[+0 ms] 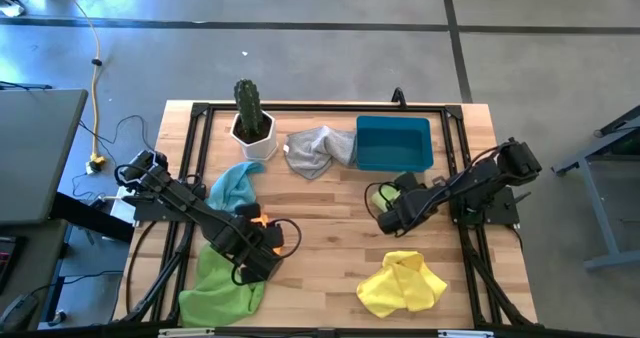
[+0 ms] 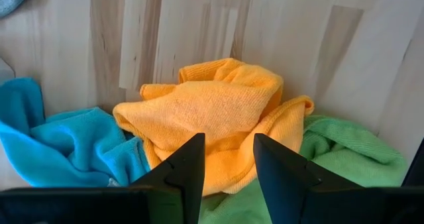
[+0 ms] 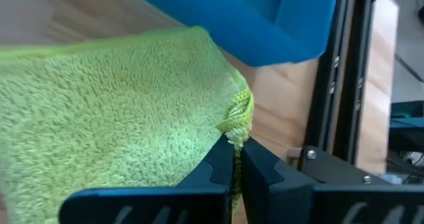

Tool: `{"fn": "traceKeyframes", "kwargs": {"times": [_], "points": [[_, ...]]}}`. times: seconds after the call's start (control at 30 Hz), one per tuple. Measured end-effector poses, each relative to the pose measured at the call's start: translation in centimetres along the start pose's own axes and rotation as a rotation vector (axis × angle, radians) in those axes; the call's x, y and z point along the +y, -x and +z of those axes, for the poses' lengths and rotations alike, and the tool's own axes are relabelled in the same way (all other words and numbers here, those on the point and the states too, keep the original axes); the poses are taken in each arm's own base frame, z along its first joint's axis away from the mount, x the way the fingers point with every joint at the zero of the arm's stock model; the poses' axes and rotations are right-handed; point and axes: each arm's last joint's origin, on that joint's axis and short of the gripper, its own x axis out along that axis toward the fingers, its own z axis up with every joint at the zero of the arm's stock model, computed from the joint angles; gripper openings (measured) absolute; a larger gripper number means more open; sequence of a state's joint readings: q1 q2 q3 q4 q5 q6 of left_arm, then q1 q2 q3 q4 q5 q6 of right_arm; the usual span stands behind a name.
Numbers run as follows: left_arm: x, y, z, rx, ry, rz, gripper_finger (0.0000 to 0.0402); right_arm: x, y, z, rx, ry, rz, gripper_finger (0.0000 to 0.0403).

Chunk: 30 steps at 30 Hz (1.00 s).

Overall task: Fold microfiber towels
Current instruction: Fold the light green microfiber cloth, then put the folded light green microfiber cloth into the blue bin

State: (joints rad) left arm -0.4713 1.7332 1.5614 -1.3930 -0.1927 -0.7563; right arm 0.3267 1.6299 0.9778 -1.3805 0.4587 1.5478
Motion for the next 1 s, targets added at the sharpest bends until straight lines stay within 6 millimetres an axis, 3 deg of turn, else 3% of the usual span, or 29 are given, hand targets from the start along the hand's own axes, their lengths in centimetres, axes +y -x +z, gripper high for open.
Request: {"fn": "traceKeyframes", "kwargs": {"times": [0.13, 0.4, 0.53, 0.7, 1.0], "points": [[0.0, 0.0, 0.0, -0.004, 0.001, -0.003, 0.0119, 0.1, -1.3, -0.7, 0.016, 0.000, 0.005, 0.0015], [0.0, 0.0, 0.0, -0.005, 0.001, -0.002, 0.0119, -0.3, -1.7, -1.1, 0.064, 0.018, -0.029, 0.0119], [0.0, 0.0, 0.0, -0.006, 0.001, -0.003, 0.0119, -0.5, -1.7, -1.3, 0.158, 0.026, -0.051, 0.0152], [0.0, 0.0, 0.1, -0.008, 0.004, -0.005, 0.0119, -0.2, -1.5, -1.7, 0.214, 0.023, -0.016, 0.0155], [-0.1, 0.0, 0.4, -0.029, 0.014, -0.025, 0.0119, 2.8, -1.0, -2.0, 0.115, -0.063, 0.267, 0.0139]]}}
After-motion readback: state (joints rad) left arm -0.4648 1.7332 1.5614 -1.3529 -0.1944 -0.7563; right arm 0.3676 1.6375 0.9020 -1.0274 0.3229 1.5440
